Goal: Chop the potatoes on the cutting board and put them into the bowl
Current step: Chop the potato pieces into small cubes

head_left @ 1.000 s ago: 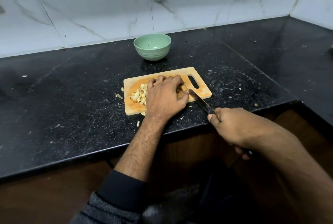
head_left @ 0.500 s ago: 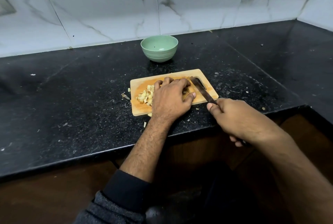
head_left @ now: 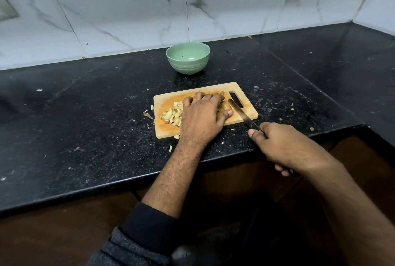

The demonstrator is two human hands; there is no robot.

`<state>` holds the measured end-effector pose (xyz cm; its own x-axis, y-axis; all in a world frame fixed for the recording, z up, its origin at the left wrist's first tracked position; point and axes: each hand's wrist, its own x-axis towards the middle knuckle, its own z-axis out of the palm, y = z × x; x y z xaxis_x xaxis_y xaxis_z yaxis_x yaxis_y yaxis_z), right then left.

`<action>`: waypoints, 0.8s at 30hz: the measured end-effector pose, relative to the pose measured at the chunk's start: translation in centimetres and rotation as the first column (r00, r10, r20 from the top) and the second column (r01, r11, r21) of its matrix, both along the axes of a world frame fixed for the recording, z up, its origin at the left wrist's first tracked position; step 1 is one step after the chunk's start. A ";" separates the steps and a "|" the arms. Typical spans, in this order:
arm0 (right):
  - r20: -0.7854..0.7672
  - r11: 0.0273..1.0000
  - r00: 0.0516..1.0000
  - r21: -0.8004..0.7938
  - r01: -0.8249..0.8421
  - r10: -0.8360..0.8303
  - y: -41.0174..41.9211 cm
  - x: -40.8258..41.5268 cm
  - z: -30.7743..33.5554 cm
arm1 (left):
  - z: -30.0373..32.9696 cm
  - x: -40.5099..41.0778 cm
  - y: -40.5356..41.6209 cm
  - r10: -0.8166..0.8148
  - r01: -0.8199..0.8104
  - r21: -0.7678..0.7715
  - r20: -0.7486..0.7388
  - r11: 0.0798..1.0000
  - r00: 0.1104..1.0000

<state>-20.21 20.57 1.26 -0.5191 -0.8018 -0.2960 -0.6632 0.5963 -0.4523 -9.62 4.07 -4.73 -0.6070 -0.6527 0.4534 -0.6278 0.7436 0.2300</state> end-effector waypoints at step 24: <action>-0.267 0.897 0.932 -0.302 -0.322 0.245 -12.9 -4.4 0.5 | 0.3 0.0 -0.3 0.099 -0.088 0.108 -0.094 0.990 0.991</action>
<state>-24.64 7.63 1.74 -0.2743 -0.9554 0.1098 -0.8852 0.2062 -0.4170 -9.59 3.73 -4.39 -0.4965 -0.7508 0.4358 -0.6637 0.6518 0.3669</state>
